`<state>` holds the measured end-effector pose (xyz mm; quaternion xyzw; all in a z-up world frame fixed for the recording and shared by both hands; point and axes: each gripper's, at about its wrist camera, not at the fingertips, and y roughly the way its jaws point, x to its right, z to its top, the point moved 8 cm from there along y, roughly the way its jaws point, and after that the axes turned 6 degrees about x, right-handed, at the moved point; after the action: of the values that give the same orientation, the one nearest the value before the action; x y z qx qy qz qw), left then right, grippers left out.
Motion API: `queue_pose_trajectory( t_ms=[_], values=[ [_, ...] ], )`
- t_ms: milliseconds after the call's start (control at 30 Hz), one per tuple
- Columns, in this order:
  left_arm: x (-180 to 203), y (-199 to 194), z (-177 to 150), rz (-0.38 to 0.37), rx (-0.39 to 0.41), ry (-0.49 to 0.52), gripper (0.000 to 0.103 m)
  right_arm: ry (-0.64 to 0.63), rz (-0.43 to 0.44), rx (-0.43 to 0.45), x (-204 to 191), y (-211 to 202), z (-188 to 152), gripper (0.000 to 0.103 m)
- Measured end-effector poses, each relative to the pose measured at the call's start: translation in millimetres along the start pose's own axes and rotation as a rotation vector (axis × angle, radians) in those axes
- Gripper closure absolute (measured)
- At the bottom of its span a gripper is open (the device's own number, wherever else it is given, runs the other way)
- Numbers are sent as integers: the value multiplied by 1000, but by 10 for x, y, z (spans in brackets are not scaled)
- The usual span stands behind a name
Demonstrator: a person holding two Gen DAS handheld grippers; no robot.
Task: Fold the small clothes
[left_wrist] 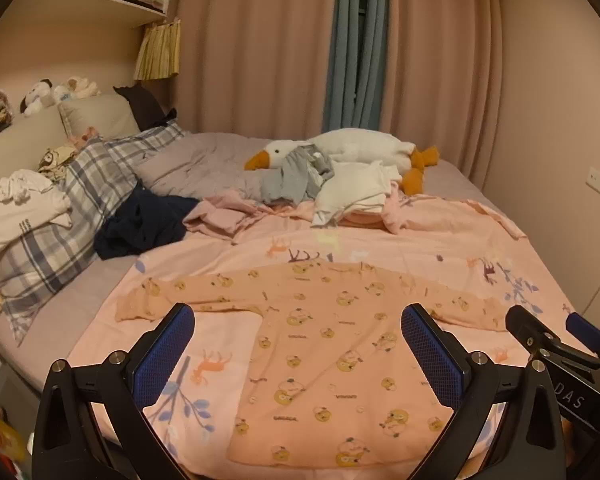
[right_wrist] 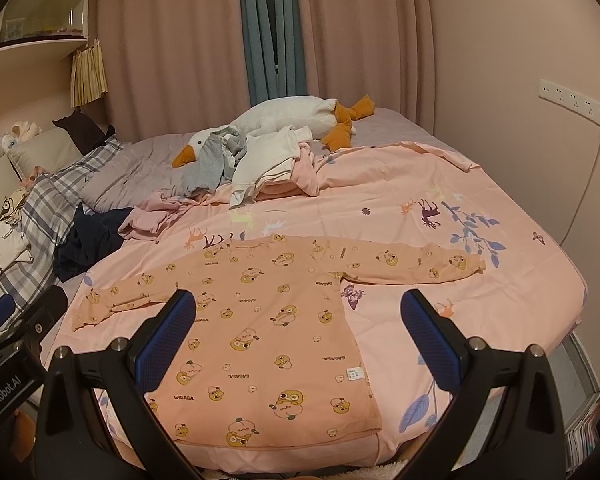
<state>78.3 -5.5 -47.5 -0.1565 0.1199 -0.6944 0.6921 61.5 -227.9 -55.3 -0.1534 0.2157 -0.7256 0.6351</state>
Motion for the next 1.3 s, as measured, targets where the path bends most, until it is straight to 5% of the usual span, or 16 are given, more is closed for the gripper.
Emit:
queue_pose_trajectory(
  t_ms=[1000,1133,1233,1300],
  values=[
    [110,253,18,3,-19,42,0,18,5,-38,72,228,-32,0],
    [-9,640,27,-60,-80,2,0,39,34,-59,263,490,5,1],
    [-199,1090,49,-132,-130,-76,0,12,-58,-47,706,852,160,1],
    [-313,1528,-28,-207,-231,-106,0,-16,-131,-48,1010,1074,245,1]
  ],
)
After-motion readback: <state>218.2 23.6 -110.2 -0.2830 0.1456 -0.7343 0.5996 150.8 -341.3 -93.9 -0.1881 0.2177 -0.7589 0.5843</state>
